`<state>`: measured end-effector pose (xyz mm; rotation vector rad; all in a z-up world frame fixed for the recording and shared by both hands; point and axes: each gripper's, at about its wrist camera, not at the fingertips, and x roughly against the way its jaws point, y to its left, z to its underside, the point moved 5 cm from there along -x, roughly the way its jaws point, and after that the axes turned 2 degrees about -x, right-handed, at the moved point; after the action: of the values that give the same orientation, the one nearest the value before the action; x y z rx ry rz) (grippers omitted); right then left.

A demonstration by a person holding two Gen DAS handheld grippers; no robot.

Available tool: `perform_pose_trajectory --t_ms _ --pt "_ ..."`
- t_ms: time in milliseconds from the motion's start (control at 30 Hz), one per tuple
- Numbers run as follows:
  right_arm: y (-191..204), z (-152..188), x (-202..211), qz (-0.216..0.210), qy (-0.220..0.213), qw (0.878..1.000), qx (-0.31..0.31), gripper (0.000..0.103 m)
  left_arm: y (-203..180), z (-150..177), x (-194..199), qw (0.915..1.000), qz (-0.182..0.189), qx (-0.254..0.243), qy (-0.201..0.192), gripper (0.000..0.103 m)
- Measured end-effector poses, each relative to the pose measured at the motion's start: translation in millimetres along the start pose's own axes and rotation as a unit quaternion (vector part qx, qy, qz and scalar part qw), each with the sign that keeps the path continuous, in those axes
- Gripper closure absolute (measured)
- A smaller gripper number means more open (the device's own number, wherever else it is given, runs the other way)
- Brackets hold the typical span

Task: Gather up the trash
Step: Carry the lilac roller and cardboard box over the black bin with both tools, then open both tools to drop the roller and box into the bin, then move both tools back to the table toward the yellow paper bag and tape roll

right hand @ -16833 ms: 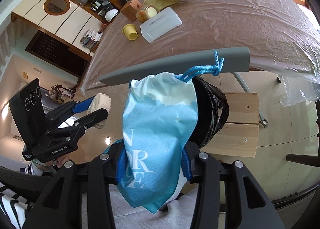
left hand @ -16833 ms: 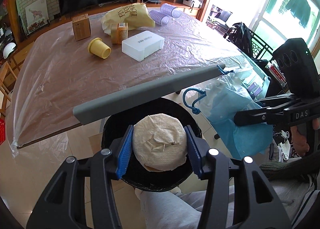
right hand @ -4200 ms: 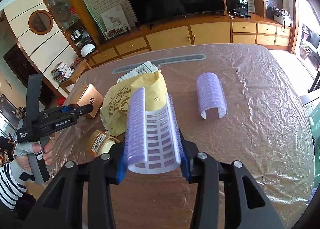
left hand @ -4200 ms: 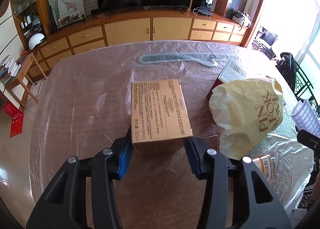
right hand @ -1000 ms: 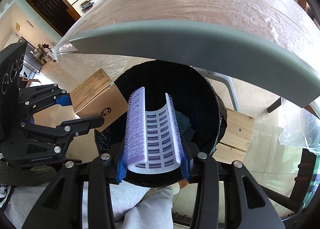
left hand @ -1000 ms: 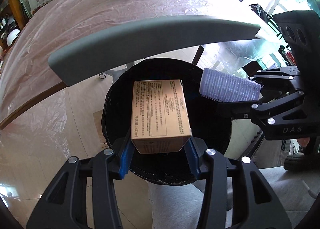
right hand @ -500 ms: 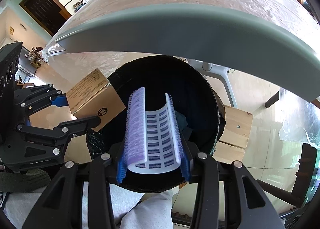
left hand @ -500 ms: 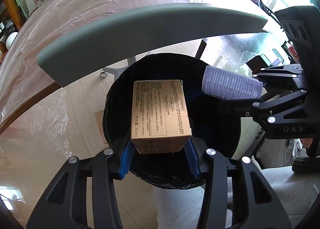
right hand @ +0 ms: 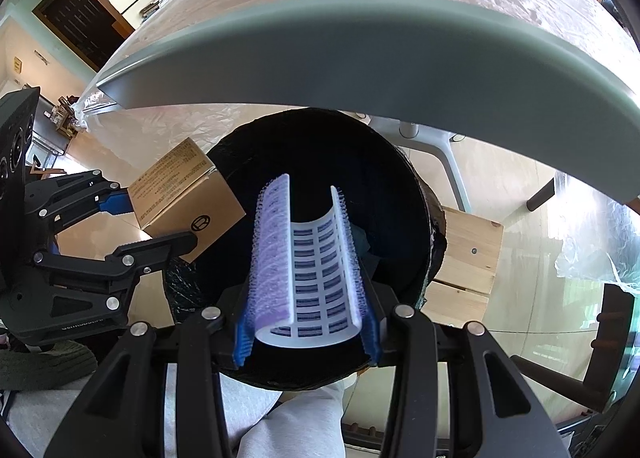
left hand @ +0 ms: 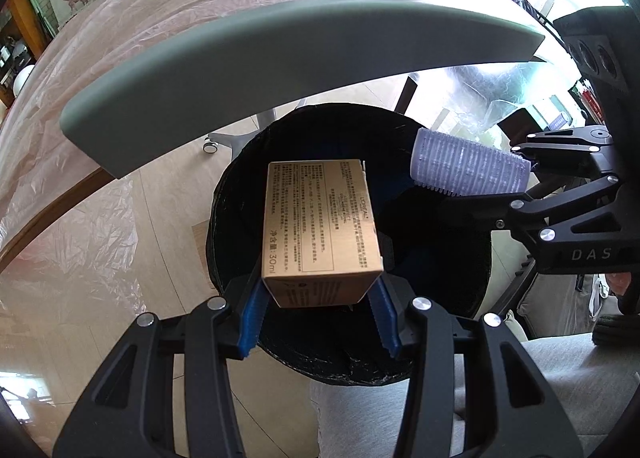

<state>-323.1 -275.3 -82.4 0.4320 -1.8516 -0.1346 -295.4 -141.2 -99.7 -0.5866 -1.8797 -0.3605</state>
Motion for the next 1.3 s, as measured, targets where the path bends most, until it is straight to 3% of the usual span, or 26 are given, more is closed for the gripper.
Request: perform_pose_trajectory --t_ms 267,333,400,700,800,933,1100,1300 --pt "-1 0 1 0.001 -0.002 1.0 -0.002 0.06 0 -2 -1 1.0 0.009 -0.001 -0.002 0.054" --pt "-1 -1 7 0.003 -0.018 1.0 0.0 0.034 2 -1 0 1.0 0.001 0.001 -0.003 0.051" --pt "-2 -2 14 0.006 -0.033 0.999 0.0 0.027 3 -2 2 1.0 -0.005 0.0 -0.005 0.04" --pt "-10 4 61 -0.007 -0.065 0.998 -0.017 0.027 6 0 34 0.9996 0.004 0.008 -0.025 0.038" --pt "-9 -1 97 -0.008 -0.105 0.994 -0.014 0.02 4 -8 61 0.9985 0.016 0.008 -0.053 0.028" --pt "-14 -22 141 -0.003 -0.172 0.985 -0.021 0.005 5 -32 100 0.9934 0.019 0.01 -0.113 0.009" --pt "-34 -69 173 -0.007 -0.235 0.97 -0.06 0.004 15 -71 119 0.9877 -0.008 0.01 -0.156 0.008" --pt "-45 -144 172 -0.013 -0.237 0.969 -0.067 0.004 26 -119 107 0.9843 -0.038 -0.013 -0.172 0.008"
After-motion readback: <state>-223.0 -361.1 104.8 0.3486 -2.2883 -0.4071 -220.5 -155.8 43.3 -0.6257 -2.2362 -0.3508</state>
